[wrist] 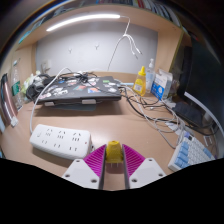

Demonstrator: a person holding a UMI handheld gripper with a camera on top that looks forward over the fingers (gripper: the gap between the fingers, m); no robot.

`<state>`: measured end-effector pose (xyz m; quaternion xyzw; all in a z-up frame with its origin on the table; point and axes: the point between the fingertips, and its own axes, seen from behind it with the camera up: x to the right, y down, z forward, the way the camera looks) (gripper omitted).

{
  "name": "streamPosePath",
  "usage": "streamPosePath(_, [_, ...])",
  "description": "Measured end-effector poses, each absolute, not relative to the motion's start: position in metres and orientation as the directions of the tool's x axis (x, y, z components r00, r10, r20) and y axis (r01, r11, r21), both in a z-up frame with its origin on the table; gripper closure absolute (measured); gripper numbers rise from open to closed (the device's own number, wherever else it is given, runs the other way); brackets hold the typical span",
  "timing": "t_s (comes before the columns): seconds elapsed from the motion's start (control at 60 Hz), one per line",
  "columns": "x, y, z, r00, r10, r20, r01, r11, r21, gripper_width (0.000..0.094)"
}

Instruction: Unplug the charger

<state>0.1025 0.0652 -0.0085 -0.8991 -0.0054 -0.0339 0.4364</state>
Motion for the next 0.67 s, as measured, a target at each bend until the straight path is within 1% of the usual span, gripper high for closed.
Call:
streamPosePath(0.05, [0.101, 0.066, -0.012, 0.998, -0.019, 0.055, 0.031, -0.628, -0.777, 0.0595])
streamPosePath(0.067, [0.101, 0.068, -0.011, 0.998, -0.019, 0.052, 0.029, -0.621, -0.783, 0.0575])
streamPosePath(0.083, [0.100, 0.069, -0.011, 0.999, -0.015, 0.051, 0.030, -0.619, -0.785, 0.0531])
streamPosePath(0.1, [0.100, 0.070, -0.011, 0.999, -0.012, 0.049, 0.031, -0.618, -0.786, 0.0450])
streamPosePath(0.117, [0.099, 0.070, -0.011, 0.999, -0.008, 0.046, 0.031, -0.619, -0.785, 0.0396])
streamPosePath(0.133, [0.098, 0.070, -0.011, 0.999, -0.004, 0.043, 0.031, -0.619, -0.785, 0.0320])
streamPosePath(0.15, [0.096, 0.069, -0.011, 0.999, 0.001, 0.038, 0.031, -0.619, -0.785, 0.0274])
streamPosePath(0.167, [0.097, 0.069, -0.009, 0.999, 0.002, 0.038, 0.031, -0.616, -0.787, 0.0301])
streamPosePath(0.183, [0.100, 0.069, -0.007, 0.999, -0.004, 0.049, 0.036, -0.611, -0.791, 0.0273])
streamPosePath(0.2, [0.102, 0.069, -0.004, 0.998, -0.008, 0.058, 0.042, -0.603, -0.797, 0.0182])
streamPosePath(0.217, [0.103, 0.069, 0.000, 0.998, -0.008, 0.064, 0.047, -0.592, -0.804, 0.0136])
streamPosePath(0.233, [0.103, 0.068, 0.004, 0.998, -0.004, 0.065, 0.051, -0.582, -0.812, 0.0070])
streamPosePath(0.267, [0.105, 0.065, 0.010, 0.997, -0.004, 0.071, 0.056, -0.567, -0.822, 0.0001])
streamPosePath(0.283, [0.106, 0.063, 0.013, 0.997, -0.007, 0.073, 0.056, -0.562, -0.825, 0.0010])
streamPosePath(0.3, [0.106, 0.060, 0.017, 0.998, -0.005, 0.070, 0.055, -0.558, -0.828, 0.0055])
streamPosePath(0.333, [0.106, 0.053, 0.024, 0.998, -0.003, 0.055, 0.045, -0.549, -0.834, 0.0063])
streamPosePath(0.417, [0.106, 0.029, 0.043, 1.000, -0.005, -0.008, -0.010, -0.532, -0.847, 0.0054])
streamPosePath(0.517, [0.103, -0.002, 0.067, 0.998, 0.027, -0.049, -0.028, -0.503, -0.864, 0.0051])
streamPosePath(0.667, [0.115, -0.039, 0.087, 0.996, 0.040, -0.076, -0.048, -0.472, -0.880, 0.0051])
